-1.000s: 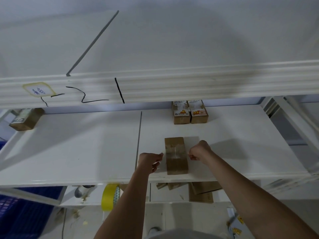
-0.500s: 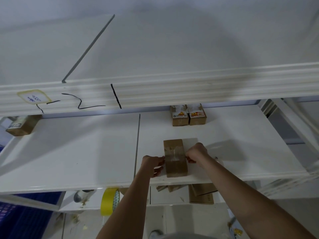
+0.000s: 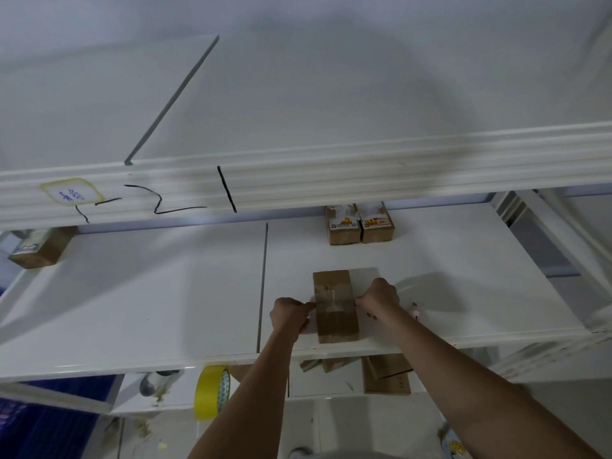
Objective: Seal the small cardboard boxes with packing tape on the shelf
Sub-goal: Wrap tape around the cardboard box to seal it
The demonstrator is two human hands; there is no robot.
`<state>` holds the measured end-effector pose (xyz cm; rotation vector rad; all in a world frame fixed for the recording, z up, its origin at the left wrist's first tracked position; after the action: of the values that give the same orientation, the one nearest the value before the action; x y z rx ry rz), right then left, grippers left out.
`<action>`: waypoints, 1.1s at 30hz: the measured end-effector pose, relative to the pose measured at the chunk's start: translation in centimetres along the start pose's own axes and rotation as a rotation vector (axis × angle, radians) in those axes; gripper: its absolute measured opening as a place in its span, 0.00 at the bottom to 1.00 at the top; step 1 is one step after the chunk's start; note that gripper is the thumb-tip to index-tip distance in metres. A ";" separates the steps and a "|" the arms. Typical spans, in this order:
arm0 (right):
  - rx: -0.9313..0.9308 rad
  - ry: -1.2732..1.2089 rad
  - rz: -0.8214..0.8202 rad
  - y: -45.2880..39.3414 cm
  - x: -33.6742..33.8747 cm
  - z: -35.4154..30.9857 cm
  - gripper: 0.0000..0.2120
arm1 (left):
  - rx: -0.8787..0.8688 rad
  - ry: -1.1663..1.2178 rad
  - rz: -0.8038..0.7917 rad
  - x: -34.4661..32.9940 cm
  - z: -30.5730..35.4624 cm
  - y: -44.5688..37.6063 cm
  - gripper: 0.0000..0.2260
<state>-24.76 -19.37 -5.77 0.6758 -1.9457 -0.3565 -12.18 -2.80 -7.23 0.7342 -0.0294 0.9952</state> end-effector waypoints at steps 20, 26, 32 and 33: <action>0.092 0.059 0.154 1.3 -1.0 -2.0 0.10 | -0.170 -0.245 0.119 -1.4 2.3 0.1 0.04; 0.059 0.069 0.146 1.2 -1.2 -2.4 0.02 | -0.236 -0.378 0.103 -1.9 3.3 0.5 0.14; 0.018 0.038 0.118 0.1 -0.6 -2.7 0.11 | -0.208 -0.413 0.053 -2.3 3.5 -0.5 0.11; 0.013 0.044 0.109 0.0 -0.4 -2.7 0.06 | -0.211 -0.413 0.053 -2.3 3.5 -0.5 0.12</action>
<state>-22.22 -18.99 -4.85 0.5789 -1.9356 -0.2602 -12.00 -6.69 -5.65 0.7358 -0.5075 0.8608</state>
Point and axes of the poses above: each hand's wrist, its own y-axis away from the middle knuckle, its own x-axis out of the back of the hand, z = x × y, the point moved 4 cm from there along -y, towards the middle knuckle, and after that the axes turned 6 degrees about -x, right-handed, at the moved point
